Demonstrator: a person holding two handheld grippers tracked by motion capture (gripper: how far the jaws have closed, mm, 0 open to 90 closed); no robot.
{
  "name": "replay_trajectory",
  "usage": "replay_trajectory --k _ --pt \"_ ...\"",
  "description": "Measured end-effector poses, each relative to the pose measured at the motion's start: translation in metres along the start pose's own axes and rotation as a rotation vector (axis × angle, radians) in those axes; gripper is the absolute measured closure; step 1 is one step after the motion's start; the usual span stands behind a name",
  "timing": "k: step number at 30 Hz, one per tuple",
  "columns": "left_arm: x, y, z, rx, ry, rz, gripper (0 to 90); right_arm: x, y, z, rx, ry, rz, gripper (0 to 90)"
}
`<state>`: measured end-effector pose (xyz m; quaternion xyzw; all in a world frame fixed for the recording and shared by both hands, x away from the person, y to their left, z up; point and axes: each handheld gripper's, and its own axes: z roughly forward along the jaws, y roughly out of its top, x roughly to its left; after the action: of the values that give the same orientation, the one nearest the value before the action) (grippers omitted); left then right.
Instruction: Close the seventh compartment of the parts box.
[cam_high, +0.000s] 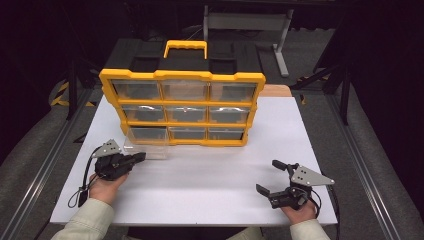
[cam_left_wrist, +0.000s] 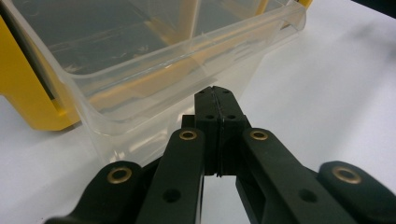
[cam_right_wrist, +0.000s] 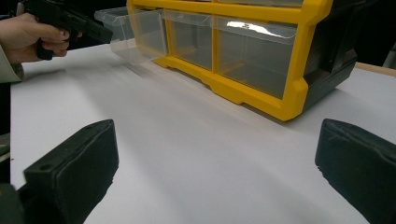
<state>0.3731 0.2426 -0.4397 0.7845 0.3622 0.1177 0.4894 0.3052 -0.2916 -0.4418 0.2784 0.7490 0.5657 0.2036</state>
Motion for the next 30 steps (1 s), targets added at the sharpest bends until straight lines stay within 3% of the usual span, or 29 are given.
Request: replay_trajectory --k 30 --pt "0.01 0.015 0.022 -0.004 0.03 -0.015 89.4 0.0 0.0 0.0 0.001 0.002 0.002 0.0"
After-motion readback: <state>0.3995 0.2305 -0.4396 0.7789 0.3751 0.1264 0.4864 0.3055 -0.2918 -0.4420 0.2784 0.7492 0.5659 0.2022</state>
